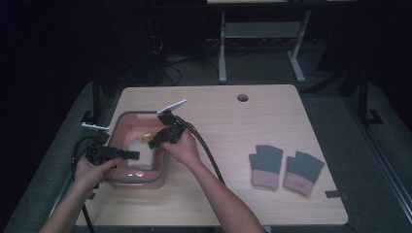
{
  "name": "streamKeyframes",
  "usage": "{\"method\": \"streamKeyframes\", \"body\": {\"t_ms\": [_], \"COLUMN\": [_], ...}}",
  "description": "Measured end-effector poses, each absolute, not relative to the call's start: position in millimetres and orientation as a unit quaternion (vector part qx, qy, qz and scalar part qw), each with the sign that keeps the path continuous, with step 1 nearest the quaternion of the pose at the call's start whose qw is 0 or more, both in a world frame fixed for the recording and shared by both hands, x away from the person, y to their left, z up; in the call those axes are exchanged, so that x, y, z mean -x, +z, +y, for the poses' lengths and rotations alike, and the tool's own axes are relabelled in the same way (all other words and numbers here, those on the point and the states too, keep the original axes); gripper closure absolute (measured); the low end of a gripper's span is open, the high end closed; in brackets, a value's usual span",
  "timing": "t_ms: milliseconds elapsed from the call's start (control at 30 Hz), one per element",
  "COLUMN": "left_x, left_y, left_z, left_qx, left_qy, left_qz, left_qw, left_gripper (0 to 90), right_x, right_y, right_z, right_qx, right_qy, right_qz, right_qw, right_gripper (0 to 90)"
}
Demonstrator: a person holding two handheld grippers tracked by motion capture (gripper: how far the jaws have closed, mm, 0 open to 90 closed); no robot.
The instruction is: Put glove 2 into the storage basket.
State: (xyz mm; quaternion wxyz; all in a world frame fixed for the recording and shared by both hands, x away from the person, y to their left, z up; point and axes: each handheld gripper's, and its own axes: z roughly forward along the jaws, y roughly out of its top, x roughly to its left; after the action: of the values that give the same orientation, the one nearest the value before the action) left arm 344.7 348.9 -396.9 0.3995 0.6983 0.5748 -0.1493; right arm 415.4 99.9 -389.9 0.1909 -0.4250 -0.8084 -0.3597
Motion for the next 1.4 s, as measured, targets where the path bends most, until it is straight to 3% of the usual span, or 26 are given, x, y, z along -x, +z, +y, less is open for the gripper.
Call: {"method": "streamKeyframes", "body": {"t_ms": [567,1100,1400], "left_x": [-344.9,-346.3,-349.0], "left_y": [-404.7,-388.6,-386.3], "left_z": [344.3,354.1,336.6], "left_qx": [-0.714,-0.713,-0.745], "left_qy": [-0.139,-0.090,-0.057], "left_qz": [0.595,0.609,0.585], "left_qw": [0.342,0.336,0.316], "left_gripper": [68.3,55.8,69.6], "right_x": [-412.2,-406.8,-403.2], "right_y": [-384.3,-379.4,-373.9], "right_z": [85.0,77.6,64.6], "right_qx": [0.421,0.415,0.415], "right_qy": [-0.369,-0.387,-0.400], "right_qz": [-0.808,-0.800,-0.796], "right_qw": [0.184,0.192,0.187], "right_gripper": [69.0,68.2,67.5]}}
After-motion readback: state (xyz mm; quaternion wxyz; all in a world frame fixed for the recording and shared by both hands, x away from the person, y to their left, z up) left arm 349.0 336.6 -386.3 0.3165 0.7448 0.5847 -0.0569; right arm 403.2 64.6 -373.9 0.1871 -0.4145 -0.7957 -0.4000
